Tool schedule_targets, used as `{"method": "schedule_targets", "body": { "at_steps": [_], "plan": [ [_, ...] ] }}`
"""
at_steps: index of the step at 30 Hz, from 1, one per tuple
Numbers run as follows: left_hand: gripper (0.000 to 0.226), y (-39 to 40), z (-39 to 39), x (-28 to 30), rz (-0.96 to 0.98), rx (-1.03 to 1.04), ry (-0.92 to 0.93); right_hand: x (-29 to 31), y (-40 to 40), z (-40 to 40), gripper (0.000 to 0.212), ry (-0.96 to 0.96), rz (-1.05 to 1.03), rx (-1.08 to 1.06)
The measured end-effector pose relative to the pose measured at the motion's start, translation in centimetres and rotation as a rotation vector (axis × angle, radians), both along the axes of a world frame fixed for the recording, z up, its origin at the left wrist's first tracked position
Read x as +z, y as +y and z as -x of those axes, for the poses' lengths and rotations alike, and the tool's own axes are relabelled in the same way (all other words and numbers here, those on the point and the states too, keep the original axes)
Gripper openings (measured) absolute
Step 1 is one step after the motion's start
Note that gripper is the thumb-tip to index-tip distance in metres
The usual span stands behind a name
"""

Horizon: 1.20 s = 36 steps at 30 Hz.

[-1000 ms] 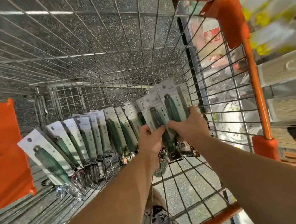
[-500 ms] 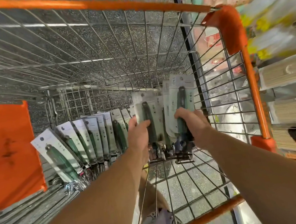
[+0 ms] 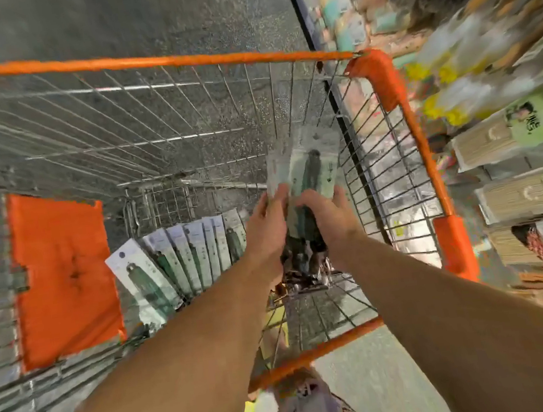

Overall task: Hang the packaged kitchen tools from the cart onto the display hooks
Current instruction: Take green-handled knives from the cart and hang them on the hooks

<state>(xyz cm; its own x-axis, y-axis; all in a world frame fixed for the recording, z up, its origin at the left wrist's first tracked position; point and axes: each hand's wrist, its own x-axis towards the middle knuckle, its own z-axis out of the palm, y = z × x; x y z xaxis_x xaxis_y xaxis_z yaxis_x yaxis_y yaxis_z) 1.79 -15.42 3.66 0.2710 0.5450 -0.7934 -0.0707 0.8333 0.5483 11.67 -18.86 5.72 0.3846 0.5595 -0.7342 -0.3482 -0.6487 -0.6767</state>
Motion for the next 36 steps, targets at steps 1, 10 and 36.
{"method": "schedule_targets", "body": {
  "at_steps": [1,10,36],
  "plan": [
    [0.039,-0.2,0.3,1.2,-0.01,0.0,0.013,0.9,-0.2,0.6,0.054,-0.004,-0.014,-0.016],
    [0.091,-3.0,2.6,9.9,-0.241,-0.145,0.057,11.3,-2.8,3.7,0.023,-0.121,-0.33,-0.132],
    [0.072,-33.7,-8.9,43.4,-0.834,-0.901,-0.73,45.3,-44.0,-2.1,0.011,-0.825,-0.624,-0.61]
  ]
}}
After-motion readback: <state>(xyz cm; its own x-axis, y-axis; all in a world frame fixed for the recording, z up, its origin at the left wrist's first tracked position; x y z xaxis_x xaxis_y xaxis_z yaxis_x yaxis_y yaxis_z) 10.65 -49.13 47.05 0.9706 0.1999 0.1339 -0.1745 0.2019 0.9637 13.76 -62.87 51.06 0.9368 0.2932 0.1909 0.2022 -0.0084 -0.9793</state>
